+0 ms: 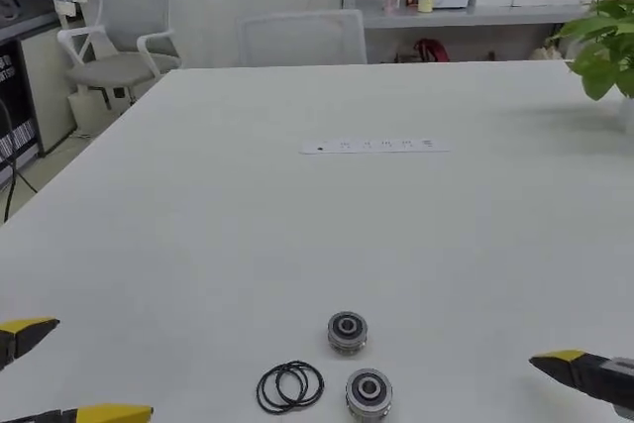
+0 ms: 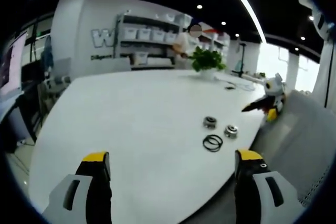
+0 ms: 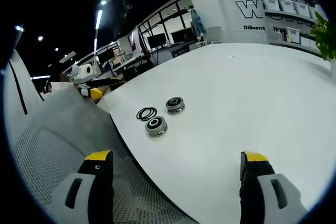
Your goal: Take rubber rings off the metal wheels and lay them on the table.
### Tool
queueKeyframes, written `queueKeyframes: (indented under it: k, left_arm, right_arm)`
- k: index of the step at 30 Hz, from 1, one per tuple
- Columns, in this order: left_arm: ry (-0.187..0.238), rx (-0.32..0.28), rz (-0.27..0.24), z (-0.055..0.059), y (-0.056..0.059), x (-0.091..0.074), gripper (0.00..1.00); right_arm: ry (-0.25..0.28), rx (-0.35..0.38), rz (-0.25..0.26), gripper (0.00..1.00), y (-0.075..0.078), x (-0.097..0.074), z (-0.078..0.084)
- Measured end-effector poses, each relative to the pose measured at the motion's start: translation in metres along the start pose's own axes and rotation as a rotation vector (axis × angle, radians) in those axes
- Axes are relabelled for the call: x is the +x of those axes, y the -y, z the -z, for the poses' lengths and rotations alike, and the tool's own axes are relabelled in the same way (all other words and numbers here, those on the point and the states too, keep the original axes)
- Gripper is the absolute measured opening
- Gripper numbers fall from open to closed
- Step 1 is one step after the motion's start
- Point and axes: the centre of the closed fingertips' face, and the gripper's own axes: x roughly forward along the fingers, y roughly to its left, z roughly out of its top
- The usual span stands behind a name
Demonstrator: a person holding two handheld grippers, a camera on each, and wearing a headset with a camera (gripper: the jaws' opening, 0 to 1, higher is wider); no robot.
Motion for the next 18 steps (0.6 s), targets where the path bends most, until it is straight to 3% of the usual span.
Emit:
queueKeyframes:
  k: [12, 18]
  left_arm:
    - [-0.042, -0.013, -0.02, 0.009, 0.001, -0.004, 0.98]
    - [-0.041, -0.025, -0.02, 0.011, 0.006, -0.004, 0.98]
  right_arm:
    - [-0.01, 0.013, -0.027, 0.93, -0.01, 0.0, 0.004]
    - [-0.019, 0.01, -0.04, 0.92, -0.01, -0.003, 0.007]
